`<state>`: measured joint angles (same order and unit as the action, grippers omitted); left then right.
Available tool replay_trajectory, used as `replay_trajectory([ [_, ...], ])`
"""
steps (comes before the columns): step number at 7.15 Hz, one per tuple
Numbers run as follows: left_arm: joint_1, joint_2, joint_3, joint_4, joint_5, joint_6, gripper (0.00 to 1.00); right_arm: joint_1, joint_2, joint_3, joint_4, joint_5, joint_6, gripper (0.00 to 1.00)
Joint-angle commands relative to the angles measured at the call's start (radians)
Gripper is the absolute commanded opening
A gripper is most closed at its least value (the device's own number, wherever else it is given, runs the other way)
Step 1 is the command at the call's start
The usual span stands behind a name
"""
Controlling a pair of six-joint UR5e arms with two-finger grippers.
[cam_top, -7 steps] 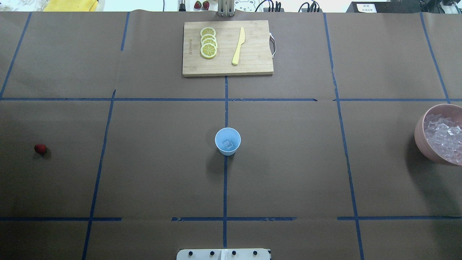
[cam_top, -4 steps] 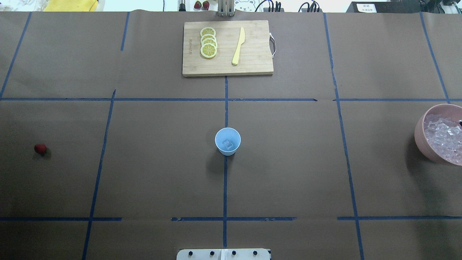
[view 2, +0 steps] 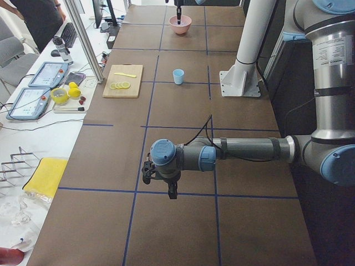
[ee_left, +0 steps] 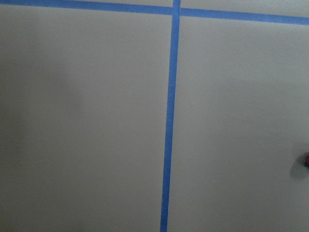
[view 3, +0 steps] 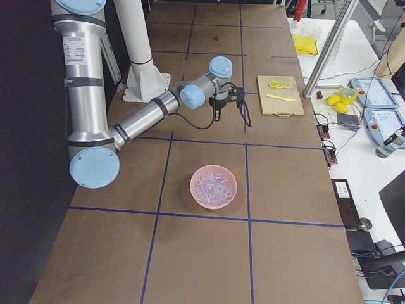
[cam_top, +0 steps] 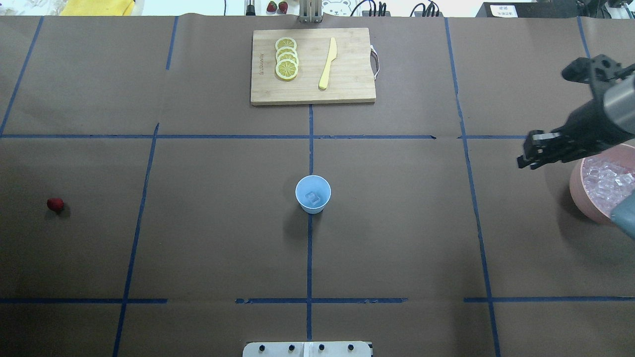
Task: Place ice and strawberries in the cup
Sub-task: 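Carry the ice cube with the right gripper over the light-blue cup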
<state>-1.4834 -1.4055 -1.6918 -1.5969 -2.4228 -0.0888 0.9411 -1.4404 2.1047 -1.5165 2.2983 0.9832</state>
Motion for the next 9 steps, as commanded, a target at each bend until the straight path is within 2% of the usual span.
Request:
replay_trajectory([
  [1, 0.000, -0.001, 0.001, 0.000, -0.002, 0.001, 1.00, -0.257, 0.214, -0.023, -0.004, -0.180, 0.413, 0.01],
  [3, 0.000, -0.001, 0.000, 0.000, -0.002, 0.001, 1.00, -0.385, 0.435, -0.192, 0.001, -0.329, 0.680, 0.01],
  [4, 0.000, -0.001, 0.000, 0.000, -0.002, 0.001, 1.00, -0.427, 0.512, -0.265, 0.001, -0.391, 0.753, 0.02],
  [6, 0.000, -0.001, 0.001, 0.000, -0.005, 0.001, 1.00, -0.493, 0.543, -0.310, 0.005, -0.498, 0.792, 0.04],
  [9, 0.000, -0.001, 0.000, 0.000, -0.005, 0.001, 1.00, -0.493, 0.549, -0.400, 0.122, -0.507, 0.796, 0.09],
])
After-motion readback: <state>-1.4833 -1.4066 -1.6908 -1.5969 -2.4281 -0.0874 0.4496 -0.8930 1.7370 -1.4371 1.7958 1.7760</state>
